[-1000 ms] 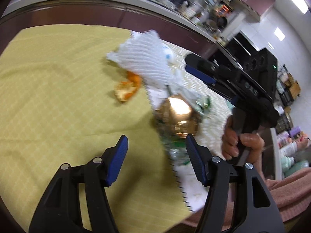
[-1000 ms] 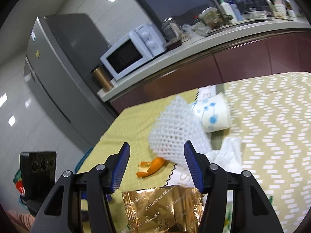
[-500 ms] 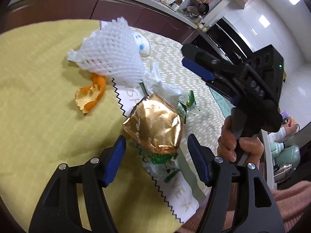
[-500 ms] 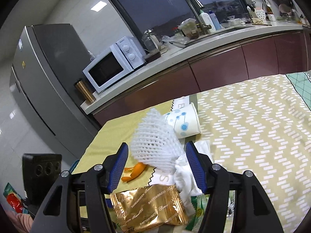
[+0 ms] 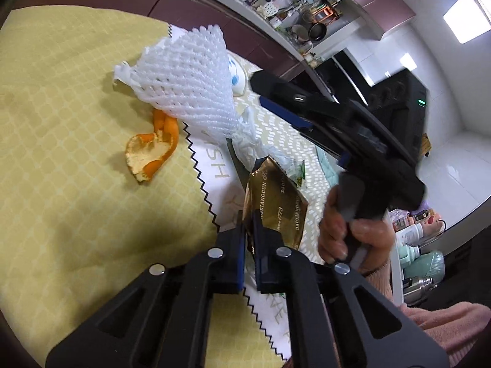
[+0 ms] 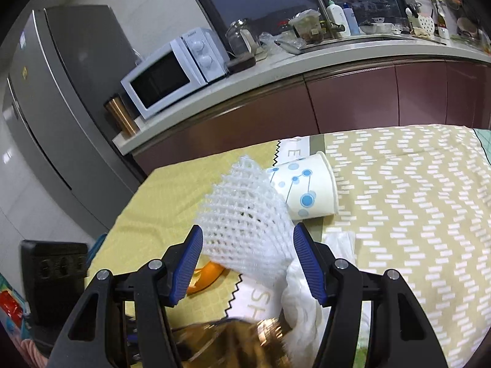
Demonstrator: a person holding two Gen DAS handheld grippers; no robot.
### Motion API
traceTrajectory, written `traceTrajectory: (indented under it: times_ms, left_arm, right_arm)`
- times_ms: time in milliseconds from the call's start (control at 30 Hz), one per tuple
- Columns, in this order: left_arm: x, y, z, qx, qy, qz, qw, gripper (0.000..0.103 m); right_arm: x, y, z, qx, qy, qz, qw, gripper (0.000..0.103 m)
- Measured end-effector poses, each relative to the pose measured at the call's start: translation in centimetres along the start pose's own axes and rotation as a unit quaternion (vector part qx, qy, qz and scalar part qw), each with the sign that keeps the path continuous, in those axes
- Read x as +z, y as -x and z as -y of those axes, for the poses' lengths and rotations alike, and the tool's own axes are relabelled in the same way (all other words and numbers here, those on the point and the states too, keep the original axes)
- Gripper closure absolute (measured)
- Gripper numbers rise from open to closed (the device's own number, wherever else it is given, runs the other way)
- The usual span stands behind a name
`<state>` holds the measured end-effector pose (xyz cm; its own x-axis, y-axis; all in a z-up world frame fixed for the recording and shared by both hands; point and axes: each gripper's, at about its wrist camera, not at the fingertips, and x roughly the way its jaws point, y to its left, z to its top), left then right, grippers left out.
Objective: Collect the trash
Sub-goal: 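Grasp the second gold wrapper with the left tool while the right tool grasps another foam net, then carry gold wrapper and foam net to the blue bin and open both tools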
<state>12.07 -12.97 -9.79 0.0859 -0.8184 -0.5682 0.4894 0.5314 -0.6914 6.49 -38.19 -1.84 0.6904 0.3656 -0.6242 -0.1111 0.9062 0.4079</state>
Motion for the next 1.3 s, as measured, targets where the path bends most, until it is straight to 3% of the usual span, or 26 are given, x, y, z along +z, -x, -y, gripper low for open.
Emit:
traceTrajectory:
  times_ms: [133,233,367,400,467,567,800,933,1300]
  left_arm:
    - [-0.4,2.3,-0.3,0.001,-0.001,0.021,0.9998,0.099]
    - [-0.5,4.1,-0.9,0.003,0.0,0.038,0.9993,0.099]
    - [-1.4,7.5,-2.1,0.005,0.008,0.057,0.9983,0.099]
    - [-1.4,8.1,-2.5,0.005,0.013,0.062,0.998,0.099]
    - [-1.7,9.4,-3.1,0.009,0.018,0.073,0.9971,0.099]
    - [-1.8,11.3,-4.1,0.011,0.026,0.086,0.9959,0.099]
    - [-2.0,14.8,-5.9,0.046,0.033,0.109,0.9924,0.099]
    - [-2.6,16.3,-7.5,0.069,0.045,0.111,0.9904,0.093]
    - [-3.2,18.0,-11.2,0.062,0.084,0.125,0.9867,0.089]
  right_arm:
    - [0.4,-1.6,0.2,-0.014,-0.003,-0.02,1.0,0.043]
    - [0.5,-2.5,0.6,-0.019,-0.013,-0.037,0.999,0.035]
    - [0.3,-3.5,0.9,-0.013,-0.016,-0.058,0.998,0.035]
    - [0.2,-3.8,1.0,-0.009,-0.017,-0.064,0.998,0.036]
    - [-0.1,-4.0,0.8,-0.007,-0.011,-0.072,0.997,0.06]
    - [-0.5,-4.0,0.0,0.004,0.003,-0.075,0.997,0.078]
    - [-0.6,-1.3,-2.6,0.02,0.017,-0.04,0.999,0.08]
    - [-0.9,-0.1,-4.2,0.037,0.025,-0.03,0.999,0.08]
    - [-1.9,0.0,-7.8,0.073,0.043,-0.034,0.996,0.079]
